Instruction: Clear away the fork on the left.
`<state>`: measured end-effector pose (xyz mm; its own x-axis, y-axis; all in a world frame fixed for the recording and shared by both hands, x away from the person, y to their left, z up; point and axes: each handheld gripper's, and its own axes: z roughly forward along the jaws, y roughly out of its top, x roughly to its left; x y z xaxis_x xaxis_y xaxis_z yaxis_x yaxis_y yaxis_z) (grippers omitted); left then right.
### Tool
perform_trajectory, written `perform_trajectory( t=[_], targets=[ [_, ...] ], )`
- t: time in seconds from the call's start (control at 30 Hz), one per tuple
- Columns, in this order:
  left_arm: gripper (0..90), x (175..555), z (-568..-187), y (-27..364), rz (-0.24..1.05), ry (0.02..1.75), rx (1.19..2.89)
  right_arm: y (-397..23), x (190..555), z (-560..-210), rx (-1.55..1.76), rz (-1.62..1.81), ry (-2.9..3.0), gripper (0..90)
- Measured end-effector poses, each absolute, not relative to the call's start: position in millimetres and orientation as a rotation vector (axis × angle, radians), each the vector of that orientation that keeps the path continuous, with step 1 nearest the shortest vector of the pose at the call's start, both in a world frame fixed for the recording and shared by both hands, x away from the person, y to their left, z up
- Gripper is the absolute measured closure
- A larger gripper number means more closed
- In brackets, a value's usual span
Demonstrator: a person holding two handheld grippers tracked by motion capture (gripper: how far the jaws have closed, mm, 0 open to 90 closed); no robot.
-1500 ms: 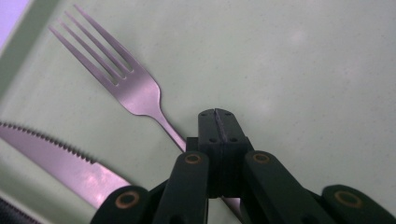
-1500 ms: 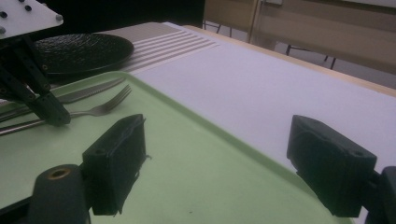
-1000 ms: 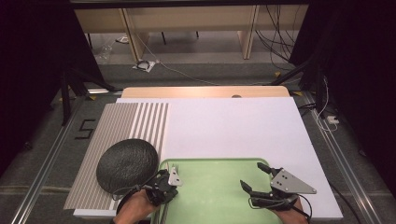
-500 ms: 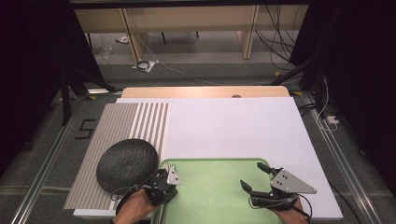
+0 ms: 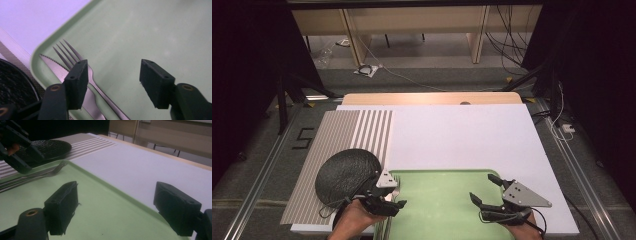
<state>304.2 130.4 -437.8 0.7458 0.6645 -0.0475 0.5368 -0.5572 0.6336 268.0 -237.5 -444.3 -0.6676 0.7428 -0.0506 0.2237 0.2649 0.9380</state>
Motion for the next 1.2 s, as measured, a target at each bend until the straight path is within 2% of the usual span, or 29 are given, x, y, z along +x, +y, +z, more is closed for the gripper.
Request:
perform_trajectory(
  t=[0.2, 0.43, 0.7, 1.2],
  targets=[
    [29.2, 304.1, -433.4, 138.8, 0.281, 0.912, 2.208, -237.6, 268.1, -444.2, 0.87, 1.4, 2.051, 20.6],
    [24.7, 307.5, -432.9, 151.9, 0.32, 0.985, 2.116, -237.7, 268.2, -444.4, 0.869, 1.406, 2.048, 20.5],
    [22.6, 306.6, -425.7, 168.4, 0.361, 1.044, 1.976, -238.5, 267.8, -444.0, 0.873, 1.399, 2.052, 20.5],
    [20.3, 303.9, -424.5, 197.9, 0.392, 1.148, 1.859, -239.1, 268.4, -444.6, 0.876, 1.408, 2.05, 20.3]
  ],
)
